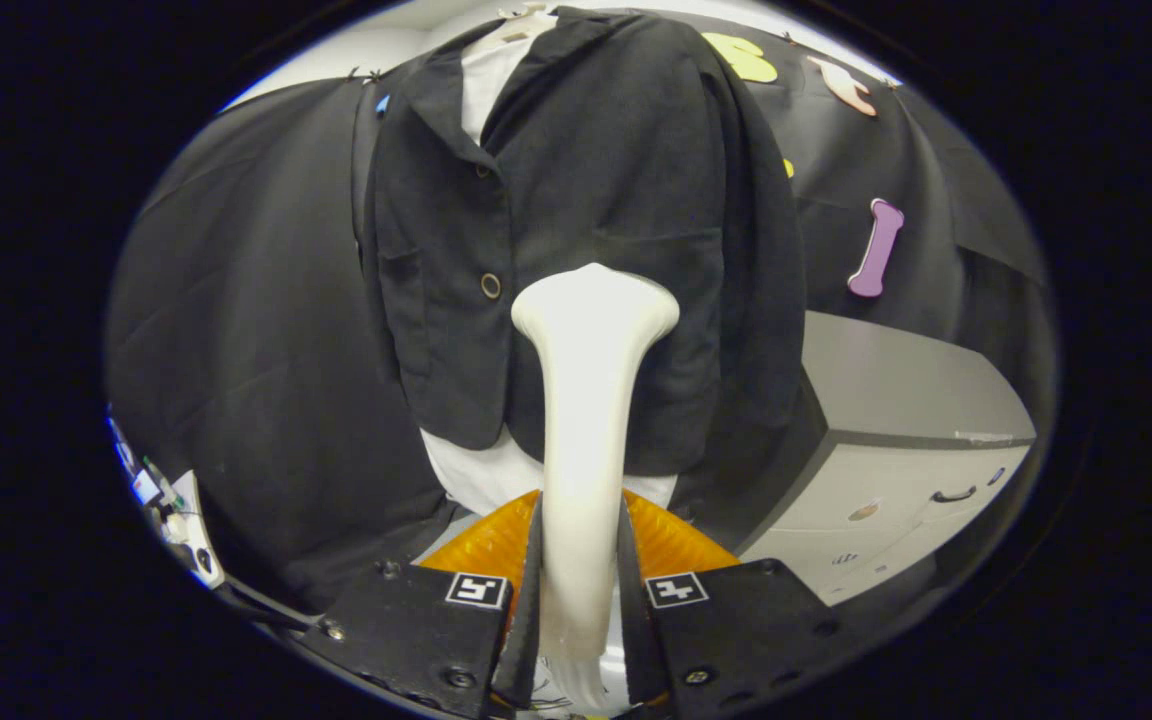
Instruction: Iron the clothes twice with a garment steamer, once on the left side and once on the right side.
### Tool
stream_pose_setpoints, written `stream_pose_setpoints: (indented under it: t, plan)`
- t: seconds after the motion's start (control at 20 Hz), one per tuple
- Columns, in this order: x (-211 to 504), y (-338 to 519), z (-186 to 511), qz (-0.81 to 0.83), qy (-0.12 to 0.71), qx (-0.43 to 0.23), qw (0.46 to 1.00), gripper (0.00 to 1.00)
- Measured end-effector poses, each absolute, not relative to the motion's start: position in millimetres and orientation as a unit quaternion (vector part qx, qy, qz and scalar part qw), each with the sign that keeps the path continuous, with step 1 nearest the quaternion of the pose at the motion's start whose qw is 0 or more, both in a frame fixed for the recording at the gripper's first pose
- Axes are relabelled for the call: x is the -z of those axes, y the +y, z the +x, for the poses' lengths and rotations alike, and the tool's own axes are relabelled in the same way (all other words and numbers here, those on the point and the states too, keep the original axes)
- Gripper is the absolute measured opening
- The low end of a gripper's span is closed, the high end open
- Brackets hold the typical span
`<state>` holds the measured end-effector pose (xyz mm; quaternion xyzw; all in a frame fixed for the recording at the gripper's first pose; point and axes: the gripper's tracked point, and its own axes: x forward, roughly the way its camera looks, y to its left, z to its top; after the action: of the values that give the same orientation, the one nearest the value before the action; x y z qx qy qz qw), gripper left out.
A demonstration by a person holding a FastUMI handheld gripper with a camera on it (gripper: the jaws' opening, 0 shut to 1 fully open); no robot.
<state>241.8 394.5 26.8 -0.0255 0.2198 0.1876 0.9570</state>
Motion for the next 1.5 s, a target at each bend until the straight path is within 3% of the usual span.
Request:
stream_pose_setpoints:
  t: [0.5, 0.75, 1.5]
  plan:
    - [25, 388, 238, -0.034, 0.262, -0.185, 0.947, 0.37]
    - [15, 384, 232, -0.030, 0.259, -0.182, 0.948, 0.37]
    - [-221, 476, 184, -0.010, 0.063, -0.232, 0.971, 0.37]
